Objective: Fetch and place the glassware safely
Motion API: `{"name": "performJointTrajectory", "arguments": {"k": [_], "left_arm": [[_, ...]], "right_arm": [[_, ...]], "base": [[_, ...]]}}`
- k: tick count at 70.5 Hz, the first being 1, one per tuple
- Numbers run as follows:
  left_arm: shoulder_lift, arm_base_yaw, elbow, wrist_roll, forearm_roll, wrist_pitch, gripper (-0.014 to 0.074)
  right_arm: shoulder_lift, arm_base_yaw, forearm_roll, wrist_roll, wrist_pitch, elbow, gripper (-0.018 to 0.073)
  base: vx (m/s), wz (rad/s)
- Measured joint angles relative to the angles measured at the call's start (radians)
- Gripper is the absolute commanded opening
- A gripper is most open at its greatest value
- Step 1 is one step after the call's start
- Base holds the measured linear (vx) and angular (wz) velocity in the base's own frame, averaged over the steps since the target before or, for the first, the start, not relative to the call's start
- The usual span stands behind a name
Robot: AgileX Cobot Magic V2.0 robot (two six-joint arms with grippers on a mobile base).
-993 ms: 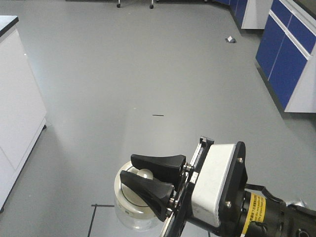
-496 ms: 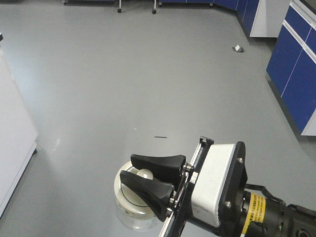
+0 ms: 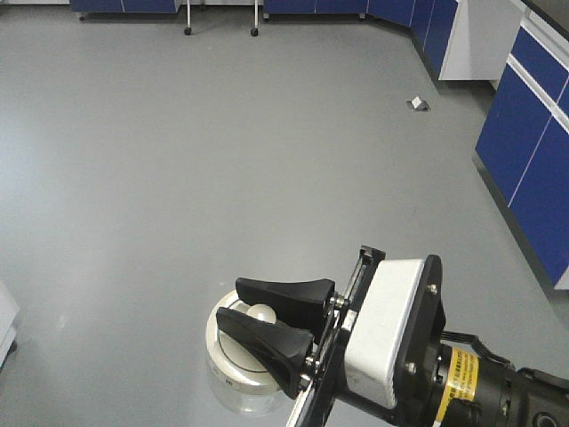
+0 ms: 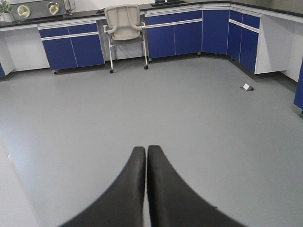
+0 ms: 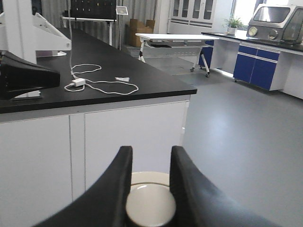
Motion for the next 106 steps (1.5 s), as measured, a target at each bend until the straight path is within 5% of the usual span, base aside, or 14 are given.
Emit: {"name": "performJointTrajectory", "arguments": {"k": [106], "left_arm": [[0.000,0.000,0.000,0.000,0.000,0.001,-0.0007]], "right_arm": [[0.000,0.000,0.000,0.000,0.000,0.000,-0.0003]], "base": [[0.50,0.00]]}}
